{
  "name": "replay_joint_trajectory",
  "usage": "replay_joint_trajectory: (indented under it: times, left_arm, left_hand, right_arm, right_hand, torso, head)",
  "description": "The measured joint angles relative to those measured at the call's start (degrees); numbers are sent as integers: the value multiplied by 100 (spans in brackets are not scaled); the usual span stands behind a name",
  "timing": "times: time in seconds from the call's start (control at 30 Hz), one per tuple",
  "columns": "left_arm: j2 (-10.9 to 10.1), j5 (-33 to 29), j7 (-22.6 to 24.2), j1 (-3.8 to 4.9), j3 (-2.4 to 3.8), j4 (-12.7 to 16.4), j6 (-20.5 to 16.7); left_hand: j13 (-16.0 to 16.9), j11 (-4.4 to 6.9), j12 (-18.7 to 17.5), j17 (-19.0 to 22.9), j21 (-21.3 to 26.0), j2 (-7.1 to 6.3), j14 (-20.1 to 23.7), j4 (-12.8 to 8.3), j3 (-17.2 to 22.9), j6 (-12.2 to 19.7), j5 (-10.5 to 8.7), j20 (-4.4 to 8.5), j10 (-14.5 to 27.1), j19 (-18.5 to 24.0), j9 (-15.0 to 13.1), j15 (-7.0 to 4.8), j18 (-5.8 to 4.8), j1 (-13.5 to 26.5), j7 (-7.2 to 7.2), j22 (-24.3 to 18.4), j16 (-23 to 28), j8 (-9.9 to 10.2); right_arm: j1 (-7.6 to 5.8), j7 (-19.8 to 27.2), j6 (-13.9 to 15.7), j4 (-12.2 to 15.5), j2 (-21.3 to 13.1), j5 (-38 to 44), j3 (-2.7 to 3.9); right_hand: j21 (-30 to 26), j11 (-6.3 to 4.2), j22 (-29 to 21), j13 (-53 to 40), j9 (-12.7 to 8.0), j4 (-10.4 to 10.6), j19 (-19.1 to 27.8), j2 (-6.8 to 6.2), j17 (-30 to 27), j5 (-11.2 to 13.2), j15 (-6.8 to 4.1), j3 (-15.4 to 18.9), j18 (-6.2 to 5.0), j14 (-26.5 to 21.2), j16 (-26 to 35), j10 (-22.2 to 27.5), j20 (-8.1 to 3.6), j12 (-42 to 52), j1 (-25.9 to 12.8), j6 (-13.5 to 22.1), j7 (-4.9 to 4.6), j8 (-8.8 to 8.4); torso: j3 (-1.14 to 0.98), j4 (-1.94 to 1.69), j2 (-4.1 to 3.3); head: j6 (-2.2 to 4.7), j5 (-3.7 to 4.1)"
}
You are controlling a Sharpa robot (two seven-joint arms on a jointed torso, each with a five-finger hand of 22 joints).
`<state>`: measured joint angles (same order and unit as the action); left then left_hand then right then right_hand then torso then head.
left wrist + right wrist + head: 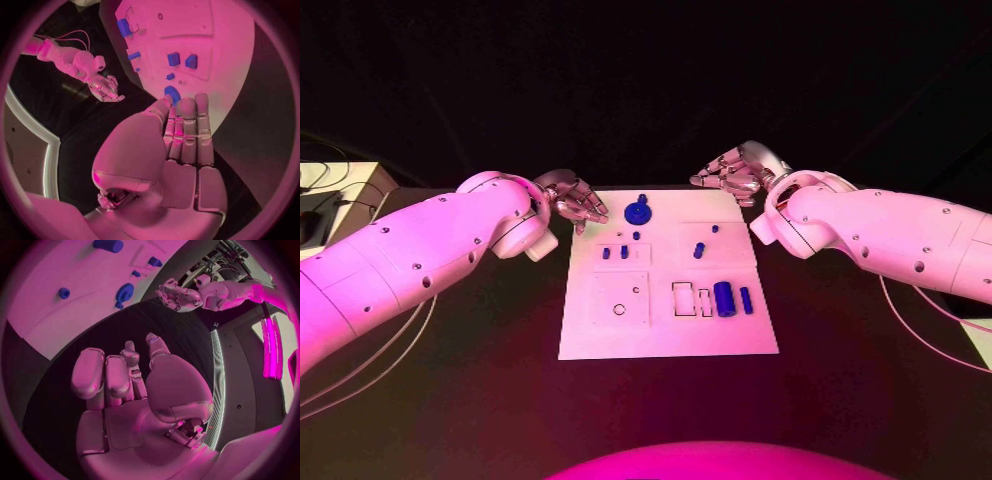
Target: Assemble the parts on the task board
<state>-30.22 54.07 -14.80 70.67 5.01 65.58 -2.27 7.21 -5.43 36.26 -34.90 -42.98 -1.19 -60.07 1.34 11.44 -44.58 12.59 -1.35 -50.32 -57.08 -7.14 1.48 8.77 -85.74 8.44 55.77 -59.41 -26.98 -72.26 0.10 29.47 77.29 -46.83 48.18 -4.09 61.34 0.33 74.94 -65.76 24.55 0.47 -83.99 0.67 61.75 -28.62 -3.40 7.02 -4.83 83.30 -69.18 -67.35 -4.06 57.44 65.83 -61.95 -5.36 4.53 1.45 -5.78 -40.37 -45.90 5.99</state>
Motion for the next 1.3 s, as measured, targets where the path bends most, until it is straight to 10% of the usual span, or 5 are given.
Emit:
replay_joint_trajectory:
  times: [0.23, 0.4, 0.67, 1.3]
  left_arm:
    - [257, 724, 1069, 0, -243, -129, -298]
    - [452, 1415, 1471, -3, -384, -290, -483]
    - [619, 2177, 1754, -6, -484, -494, -725]
    - [829, 2791, 1805, -53, -513, -696, -533]
  left_hand:
    - [-374, -64, -1590, 706, 113, -260, 158, -540, 10, -983, -33, -71, -621, 201, 346, 30, -4, 86, -188, 96, 329, 1542]
    - [-374, -77, -2129, 842, 162, -314, 27, -594, -44, -1350, -33, -62, -897, 66, 345, 37, -6, 139, -178, 70, 295, 1985]
    - [-373, -70, -2546, 859, 84, -370, -87, -609, -60, -1564, -33, -50, -1116, -88, 340, 26, -10, 196, -221, 182, -98, 2299]
    - [-373, -144, -2962, 1148, -107, -480, -82, -513, 82, -1667, -33, -103, -1059, -159, 340, 71, 59, 306, -201, 521, -701, 2299]
  right_arm:
    - [0, 14, 15, -1, -3, -9, 0]
    - [0, 55, 40, -7, 9, -43, 0]
    - [0, 170, 116, -25, 30, -221, 0]
    - [-1, 303, 208, -34, 80, -417, 0]
  right_hand:
    - [-22, 0, -1, 27, -6, 0, 0, 0, -11, 0, 0, 0, 0, 0, 4, 0, 0, -34, 0, 0, 0, 0]
    - [-172, 19, -1, 301, -42, 0, 0, 0, -94, 0, 0, 0, 0, 0, 124, 171, 0, -379, 0, 44, -23, -15]
    - [-337, 24, -2, 911, -140, -56, 0, 23, -183, -22, 0, -8, 0, 0, 245, 366, 0, -843, 23, 106, -43, -19]
    - [-360, 20, -3, 977, -148, -72, 0, 23, -178, -22, 0, -24, 0, 0, 245, 369, 0, -843, 23, 114, -34, -18]
  torso:
    - [7, 5, -7]
    - [5, 11, -14]
    - [1, 18, -18]
    - [-1, 15, -10]
  head:
    - [57, -9]
    - [103, -12]
    - [137, 17]
    - [88, 49]
